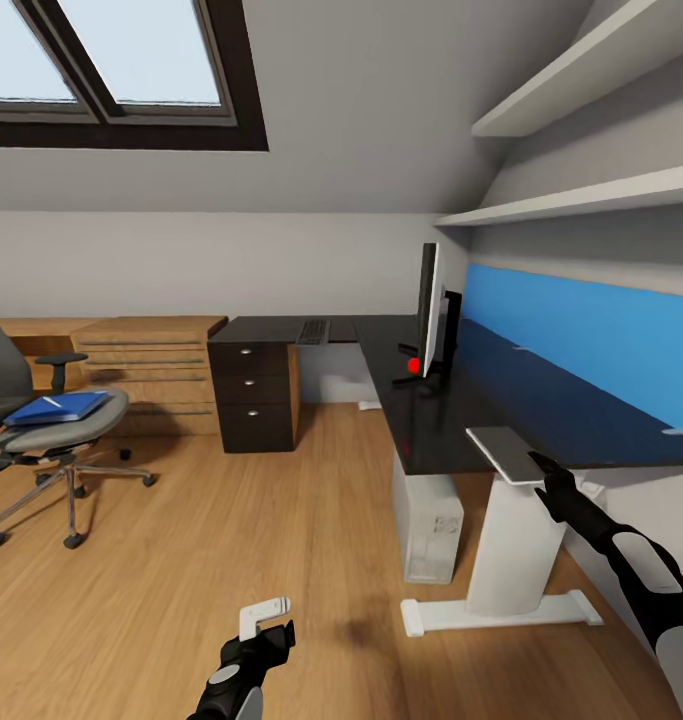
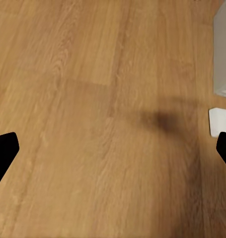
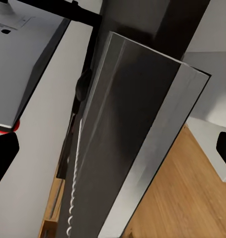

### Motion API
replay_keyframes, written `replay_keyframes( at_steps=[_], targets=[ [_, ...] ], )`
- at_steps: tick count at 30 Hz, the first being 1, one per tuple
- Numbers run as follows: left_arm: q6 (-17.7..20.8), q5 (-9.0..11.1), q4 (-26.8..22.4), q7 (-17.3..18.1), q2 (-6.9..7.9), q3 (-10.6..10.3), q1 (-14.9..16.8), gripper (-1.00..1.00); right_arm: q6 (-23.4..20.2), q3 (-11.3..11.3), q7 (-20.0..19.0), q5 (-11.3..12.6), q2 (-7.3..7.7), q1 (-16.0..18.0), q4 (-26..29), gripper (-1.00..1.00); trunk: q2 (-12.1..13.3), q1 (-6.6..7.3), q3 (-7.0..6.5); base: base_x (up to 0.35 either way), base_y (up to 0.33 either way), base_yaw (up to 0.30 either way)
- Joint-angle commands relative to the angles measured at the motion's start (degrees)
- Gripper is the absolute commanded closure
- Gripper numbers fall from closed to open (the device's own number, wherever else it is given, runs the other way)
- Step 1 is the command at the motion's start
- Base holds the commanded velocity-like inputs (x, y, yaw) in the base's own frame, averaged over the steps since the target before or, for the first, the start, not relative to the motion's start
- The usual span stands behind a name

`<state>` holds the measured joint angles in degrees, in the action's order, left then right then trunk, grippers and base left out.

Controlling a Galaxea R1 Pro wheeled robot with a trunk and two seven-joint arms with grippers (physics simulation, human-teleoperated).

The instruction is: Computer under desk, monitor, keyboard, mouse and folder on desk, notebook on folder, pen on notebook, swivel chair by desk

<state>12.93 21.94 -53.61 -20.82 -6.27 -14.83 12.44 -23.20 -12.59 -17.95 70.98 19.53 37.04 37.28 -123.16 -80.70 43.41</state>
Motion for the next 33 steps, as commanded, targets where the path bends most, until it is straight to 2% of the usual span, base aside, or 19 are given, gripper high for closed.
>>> replay_keyframes(
  at_steps=[1,33],
  targets=[
    [0.2,0.5,-0.1,-0.5,0.03,-0.2,0.0,-1.00,-0.4,-0.2,-0.1,0.3,-0.02,0.0,0.0,-1.00,0.0,0.00,0.06,0.033,0.001,0.000],
    [0.2,0.4,0.2,-0.4,0.03,-0.2,0.0,-1.00,-0.4,-0.1,0.0,0.3,-0.01,0.0,0.0,-1.00,0.0,0.00,0.06,-0.010,0.000,0.000]
  ],
)
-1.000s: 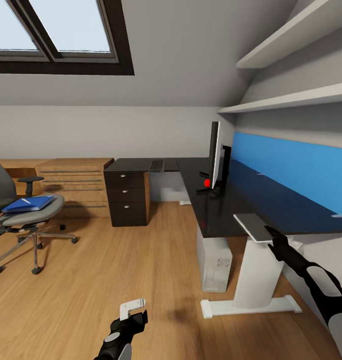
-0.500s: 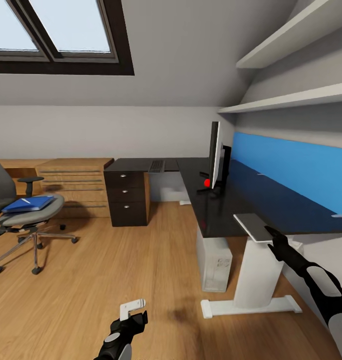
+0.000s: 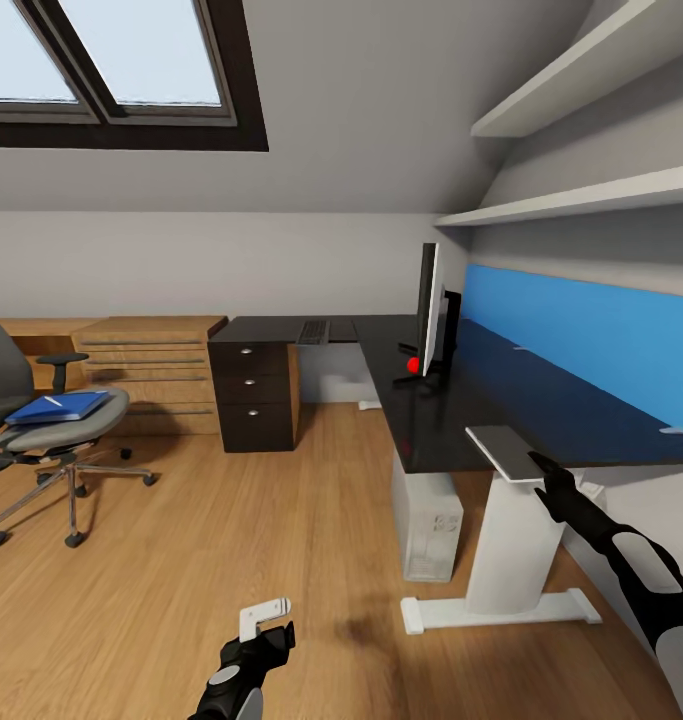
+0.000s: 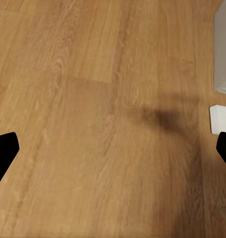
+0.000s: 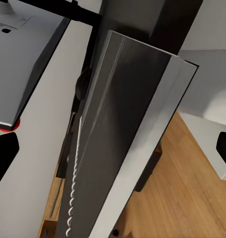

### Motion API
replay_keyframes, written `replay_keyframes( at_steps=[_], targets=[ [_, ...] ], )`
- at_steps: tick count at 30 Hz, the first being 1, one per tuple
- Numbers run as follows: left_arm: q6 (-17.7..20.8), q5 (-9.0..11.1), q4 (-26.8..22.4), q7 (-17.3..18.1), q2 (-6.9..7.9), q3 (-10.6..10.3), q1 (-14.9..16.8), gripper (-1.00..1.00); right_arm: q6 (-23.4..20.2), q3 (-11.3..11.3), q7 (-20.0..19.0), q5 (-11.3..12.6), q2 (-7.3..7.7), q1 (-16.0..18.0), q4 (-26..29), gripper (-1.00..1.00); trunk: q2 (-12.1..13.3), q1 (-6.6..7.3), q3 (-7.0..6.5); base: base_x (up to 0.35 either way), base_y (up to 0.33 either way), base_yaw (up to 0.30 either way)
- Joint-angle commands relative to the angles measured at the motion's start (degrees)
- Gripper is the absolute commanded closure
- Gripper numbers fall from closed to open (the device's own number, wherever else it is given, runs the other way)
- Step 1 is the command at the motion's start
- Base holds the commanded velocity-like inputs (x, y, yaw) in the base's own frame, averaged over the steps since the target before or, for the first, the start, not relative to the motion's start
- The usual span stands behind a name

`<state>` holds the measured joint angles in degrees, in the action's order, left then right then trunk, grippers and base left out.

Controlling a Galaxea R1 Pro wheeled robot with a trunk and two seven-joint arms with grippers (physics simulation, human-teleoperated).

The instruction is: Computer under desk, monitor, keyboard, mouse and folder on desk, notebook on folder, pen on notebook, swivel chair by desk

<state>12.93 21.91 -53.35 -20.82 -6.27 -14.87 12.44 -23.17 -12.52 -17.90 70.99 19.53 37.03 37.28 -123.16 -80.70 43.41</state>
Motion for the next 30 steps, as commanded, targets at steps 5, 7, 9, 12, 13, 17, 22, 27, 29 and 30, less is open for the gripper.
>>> replay_keyframes(
  at_steps=[5,7,9,12,13,17,22,27,29,30],
  targets=[
    [0.2,0.5,-0.1,-0.5,0.03,-0.2,0.0,-1.00,-0.5,-0.2,0.0,0.3,-0.02,0.0,0.0,-1.00,0.0,0.01,0.06,0.000,0.000,0.000],
    [0.2,0.4,-0.1,-0.5,0.03,-0.2,0.0,-1.00,-0.5,-0.1,0.0,0.3,-0.02,0.1,0.0,-1.00,0.0,0.01,0.06,0.000,0.000,0.000],
    [0.2,0.5,-0.1,-0.5,0.03,-0.2,0.0,-1.00,-0.5,-0.1,0.0,0.3,-0.02,0.0,0.0,-1.00,0.0,0.01,0.06,0.000,0.000,0.000],
    [0.2,0.5,-0.1,-0.5,0.03,-0.2,0.0,-1.00,-0.6,-0.1,0.1,0.3,-0.02,0.1,0.0,-1.00,0.0,0.01,0.06,0.000,0.000,0.000],
    [0.2,0.5,-0.1,-0.5,0.03,-0.2,0.0,-1.00,-0.6,-0.1,0.1,0.3,-0.02,0.1,0.0,-1.00,0.0,0.01,0.06,0.000,0.000,0.000],
    [0.2,0.5,-0.1,-0.5,0.03,-0.1,0.0,-1.00,-0.6,-0.1,0.7,0.2,-0.02,0.0,0.0,1.00,0.0,0.01,0.06,0.000,0.000,0.000],
    [0.2,0.5,-0.1,-0.5,0.03,-0.1,0.0,-1.00,-0.6,-0.2,0.9,-0.3,-0.02,0.1,0.0,1.00,0.0,0.01,0.06,0.000,0.000,0.000],
    [0.2,0.4,-0.1,-0.5,0.03,-0.1,0.0,-1.00,-0.6,-0.1,0.9,-0.7,-0.02,0.0,0.0,1.00,0.0,0.01,0.06,0.000,0.000,0.000],
    [0.2,0.4,-0.1,-0.5,0.03,-0.1,0.0,-1.00,-0.6,-0.1,0.9,-0.7,-0.02,0.0,0.0,1.00,0.0,0.01,0.06,0.000,0.000,0.000],
    [0.2,0.4,-0.1,-0.5,0.03,-0.1,0.0,-1.00,-0.6,-0.2,0.9,-0.7,-0.02,0.0,0.0,1.00,0.0,0.01,0.06,0.000,0.000,0.000]
  ],
)
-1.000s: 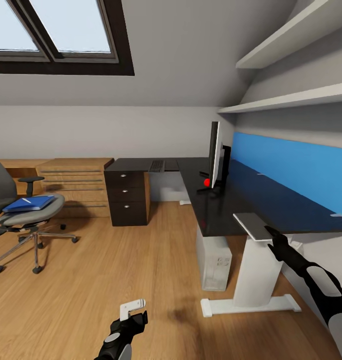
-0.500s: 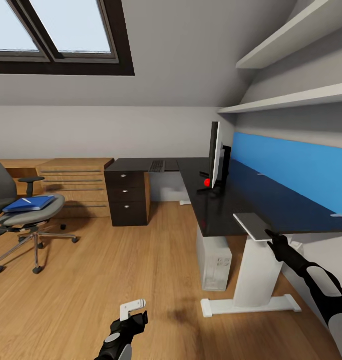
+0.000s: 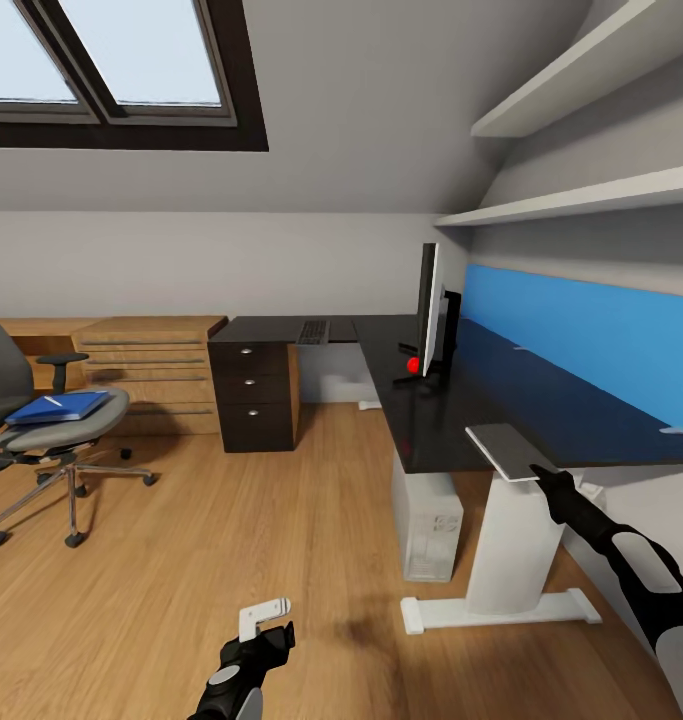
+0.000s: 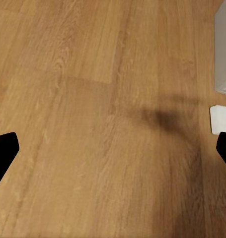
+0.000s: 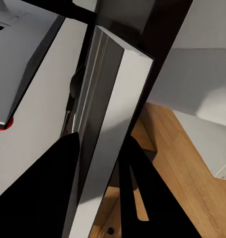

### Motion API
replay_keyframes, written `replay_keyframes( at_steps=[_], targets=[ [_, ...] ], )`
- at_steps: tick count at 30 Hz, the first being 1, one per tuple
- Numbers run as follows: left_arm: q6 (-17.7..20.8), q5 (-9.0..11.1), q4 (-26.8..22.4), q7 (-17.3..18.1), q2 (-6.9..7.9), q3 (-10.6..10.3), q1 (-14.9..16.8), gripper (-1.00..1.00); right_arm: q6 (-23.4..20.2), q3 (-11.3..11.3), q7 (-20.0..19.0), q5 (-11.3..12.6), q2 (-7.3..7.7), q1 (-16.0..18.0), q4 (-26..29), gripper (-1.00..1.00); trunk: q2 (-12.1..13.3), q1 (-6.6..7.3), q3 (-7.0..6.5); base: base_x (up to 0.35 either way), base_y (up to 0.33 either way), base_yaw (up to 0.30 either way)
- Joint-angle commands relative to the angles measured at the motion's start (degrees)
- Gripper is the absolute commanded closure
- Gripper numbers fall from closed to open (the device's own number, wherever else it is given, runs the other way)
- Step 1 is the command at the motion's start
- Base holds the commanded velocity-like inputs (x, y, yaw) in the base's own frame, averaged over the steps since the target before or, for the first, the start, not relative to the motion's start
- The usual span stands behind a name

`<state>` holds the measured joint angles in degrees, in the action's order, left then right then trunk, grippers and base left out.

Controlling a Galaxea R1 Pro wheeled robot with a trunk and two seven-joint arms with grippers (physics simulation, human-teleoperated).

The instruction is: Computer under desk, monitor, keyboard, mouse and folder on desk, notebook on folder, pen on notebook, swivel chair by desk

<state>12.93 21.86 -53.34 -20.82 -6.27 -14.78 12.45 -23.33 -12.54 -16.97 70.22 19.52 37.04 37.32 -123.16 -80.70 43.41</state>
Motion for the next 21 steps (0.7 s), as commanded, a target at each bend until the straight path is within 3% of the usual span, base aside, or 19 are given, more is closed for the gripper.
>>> replay_keyframes(
  at_steps=[1,16,21],
  targets=[
    [0.2,0.5,-0.1,-0.5,0.03,-0.2,0.0,-1.00,-0.4,-0.1,0.0,0.0,-0.01,0.0,-0.1,1.00,0.0,0.01,0.06,0.000,0.000,0.000],
    [0.0,0.5,-0.1,-0.5,0.04,-0.2,0.0,-1.00,-0.4,-0.2,0.0,0.0,-0.01,0.1,-0.1,1.00,0.0,0.01,0.06,0.000,0.000,0.000],
    [0.0,0.5,-0.1,-0.5,0.04,-0.2,0.0,-1.00,-0.4,-0.2,0.0,0.0,-0.01,0.0,0.0,1.00,2.0,1.11,-0.83,0.000,0.000,0.000]
  ],
)
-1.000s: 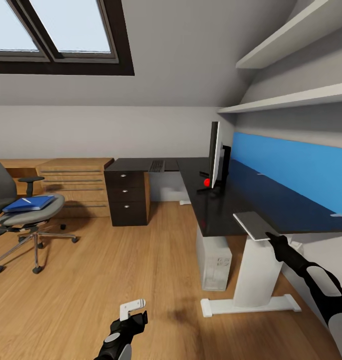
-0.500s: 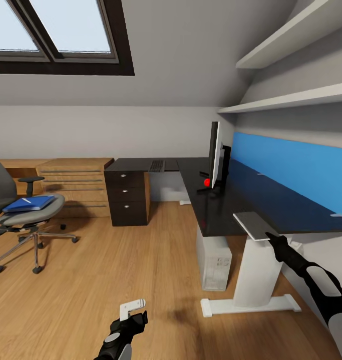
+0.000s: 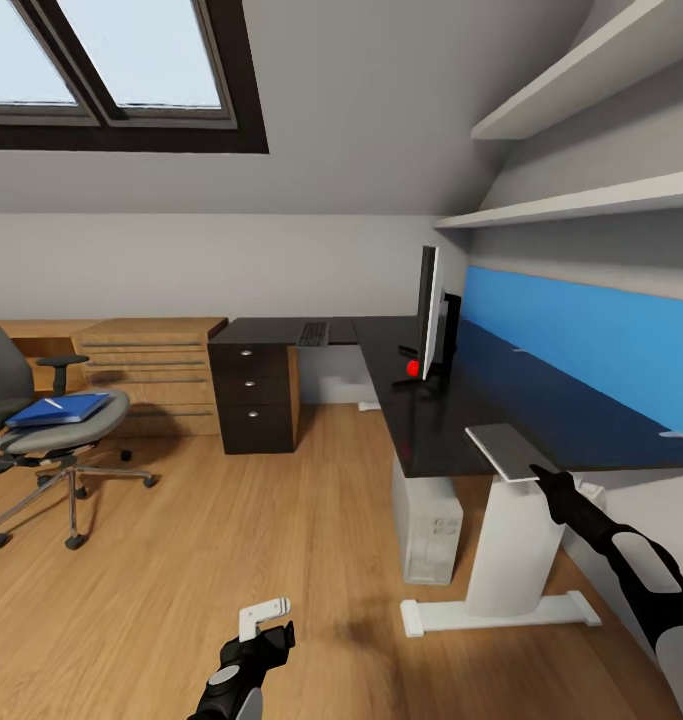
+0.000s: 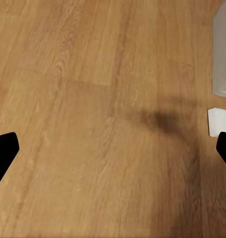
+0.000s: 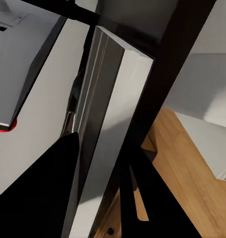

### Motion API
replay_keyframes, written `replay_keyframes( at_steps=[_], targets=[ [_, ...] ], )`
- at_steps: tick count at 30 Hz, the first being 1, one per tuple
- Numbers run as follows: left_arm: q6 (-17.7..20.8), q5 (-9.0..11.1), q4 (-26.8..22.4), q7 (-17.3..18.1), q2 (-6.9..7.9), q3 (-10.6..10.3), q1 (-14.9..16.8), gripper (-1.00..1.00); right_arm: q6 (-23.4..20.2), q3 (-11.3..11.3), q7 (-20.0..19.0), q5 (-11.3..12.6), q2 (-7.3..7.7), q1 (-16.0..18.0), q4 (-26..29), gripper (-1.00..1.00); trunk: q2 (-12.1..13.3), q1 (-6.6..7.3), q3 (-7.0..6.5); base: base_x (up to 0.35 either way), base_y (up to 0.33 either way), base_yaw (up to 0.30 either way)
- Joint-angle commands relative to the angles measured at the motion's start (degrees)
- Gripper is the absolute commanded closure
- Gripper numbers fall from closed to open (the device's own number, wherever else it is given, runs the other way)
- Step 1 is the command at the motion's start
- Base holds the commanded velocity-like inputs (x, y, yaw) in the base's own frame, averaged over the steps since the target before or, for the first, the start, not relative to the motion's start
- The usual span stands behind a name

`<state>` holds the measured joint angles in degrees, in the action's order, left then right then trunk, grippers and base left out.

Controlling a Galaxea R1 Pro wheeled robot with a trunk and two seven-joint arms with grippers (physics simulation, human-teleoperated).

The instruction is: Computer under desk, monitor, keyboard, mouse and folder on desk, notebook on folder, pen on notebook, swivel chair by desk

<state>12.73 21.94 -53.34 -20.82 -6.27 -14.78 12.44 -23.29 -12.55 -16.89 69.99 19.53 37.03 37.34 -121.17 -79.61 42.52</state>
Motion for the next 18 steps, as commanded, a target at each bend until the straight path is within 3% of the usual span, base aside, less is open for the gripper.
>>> replay_keyframes(
  at_steps=[1,9,13,18],
  targets=[
    [0.1,0.5,-0.1,-0.6,0.03,-0.2,0.0,-1.00,-0.4,-0.2,-0.1,0.2,-0.02,0.1,0.0,1.00,0.4,0.23,-0.12,0.000,0.000,0.000],
    [0.0,0.4,0.1,-1.0,0.03,-0.2,0.0,-1.00,-0.6,-0.3,-0.2,0.2,0.29,0.1,1.5,1.00,3.6,1.99,-1.56,0.000,0.000,0.000],
    [0.0,0.5,0.7,-8.5,-0.20,-0.3,0.0,-1.00,-0.7,-0.4,-0.4,0.2,0.40,-0.1,4.6,1.00,5.2,2.87,-2.28,-0.068,-0.018,0.000],
    [0.0,0.4,0.8,-13.6,-0.37,-0.8,0.0,-1.00,-0.7,-0.4,-0.4,0.2,0.42,-0.1,5.1,1.00,7.2,3.97,-3.17,-0.261,-0.083,0.000]
  ],
)
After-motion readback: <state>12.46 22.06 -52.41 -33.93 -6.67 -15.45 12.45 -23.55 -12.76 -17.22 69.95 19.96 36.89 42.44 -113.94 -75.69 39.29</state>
